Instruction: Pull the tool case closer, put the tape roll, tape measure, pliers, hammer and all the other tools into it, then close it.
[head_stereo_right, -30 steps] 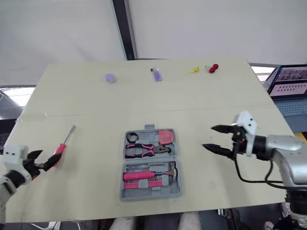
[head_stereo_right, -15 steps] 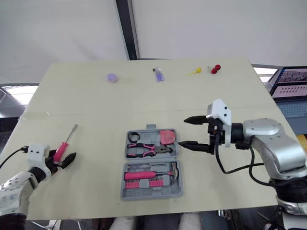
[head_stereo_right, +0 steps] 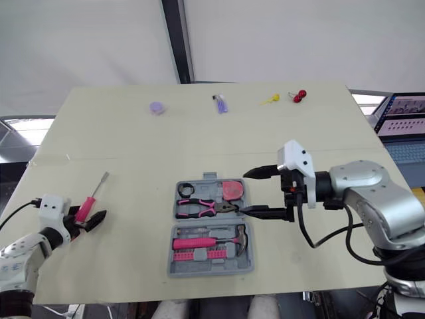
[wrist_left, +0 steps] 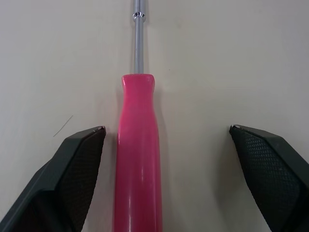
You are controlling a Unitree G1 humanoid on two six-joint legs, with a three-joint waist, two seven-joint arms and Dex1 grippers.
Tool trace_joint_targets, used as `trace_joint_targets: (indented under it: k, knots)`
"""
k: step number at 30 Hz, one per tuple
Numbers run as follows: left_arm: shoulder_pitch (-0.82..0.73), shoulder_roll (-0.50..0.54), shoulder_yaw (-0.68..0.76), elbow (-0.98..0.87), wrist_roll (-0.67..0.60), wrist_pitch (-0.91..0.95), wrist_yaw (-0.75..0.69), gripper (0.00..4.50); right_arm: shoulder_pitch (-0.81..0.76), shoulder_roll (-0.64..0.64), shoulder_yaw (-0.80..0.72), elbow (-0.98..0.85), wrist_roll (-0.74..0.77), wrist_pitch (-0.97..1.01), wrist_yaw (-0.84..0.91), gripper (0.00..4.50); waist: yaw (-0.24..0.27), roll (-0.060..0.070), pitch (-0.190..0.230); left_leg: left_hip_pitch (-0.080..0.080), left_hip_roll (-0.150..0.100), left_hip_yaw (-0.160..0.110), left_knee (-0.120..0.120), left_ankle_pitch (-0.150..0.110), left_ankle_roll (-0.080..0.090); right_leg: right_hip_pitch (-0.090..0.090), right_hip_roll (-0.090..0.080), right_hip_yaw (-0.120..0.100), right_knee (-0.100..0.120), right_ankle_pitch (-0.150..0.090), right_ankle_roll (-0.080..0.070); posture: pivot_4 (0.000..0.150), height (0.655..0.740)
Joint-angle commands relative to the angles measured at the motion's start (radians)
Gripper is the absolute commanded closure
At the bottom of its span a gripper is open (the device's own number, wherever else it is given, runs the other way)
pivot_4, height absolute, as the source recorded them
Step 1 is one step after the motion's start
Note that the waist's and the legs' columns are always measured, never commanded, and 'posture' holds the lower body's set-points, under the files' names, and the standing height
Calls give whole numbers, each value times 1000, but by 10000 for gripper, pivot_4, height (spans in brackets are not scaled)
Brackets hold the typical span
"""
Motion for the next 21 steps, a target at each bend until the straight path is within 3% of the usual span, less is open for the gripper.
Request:
trace_joint_targets:
  k: [1,11,15,19,21]
  knots:
    - [0,14,-14,32,9,25,-2,819,-25,5,-3,-33,25,-3,6,0,3,0,0,0,0,0,0,0,0,0,0,0,0,0,0,1500,7400]
    - [-60,30,-54,108,42,8,-5,819,-34,19,2,-26,12,-6,-9,0,15,1,0,0,0,0,1,0,0,0,0,0,1,0,0,1500,7400]
    - [-73,41,-76,126,47,9,-6,18090,-36,24,5,-18,5,-11,-8,0,14,1,-1,0,0,0,1,0,0,0,0,0,1,0,0,1500,7400]
    - [-76,47,-84,137,46,17,-7,38659,-34,27,9,-11,-1,-18,-7,0,11,2,-1,0,0,0,1,0,0,0,0,0,1,0,0,1500,7400]
    - [-73,48,-84,139,45,18,-7,38448,-34,28,10,-7,-2,-21,-7,0,11,2,-1,1,0,0,1,0,0,0,0,0,1,0,0,1500,7400]
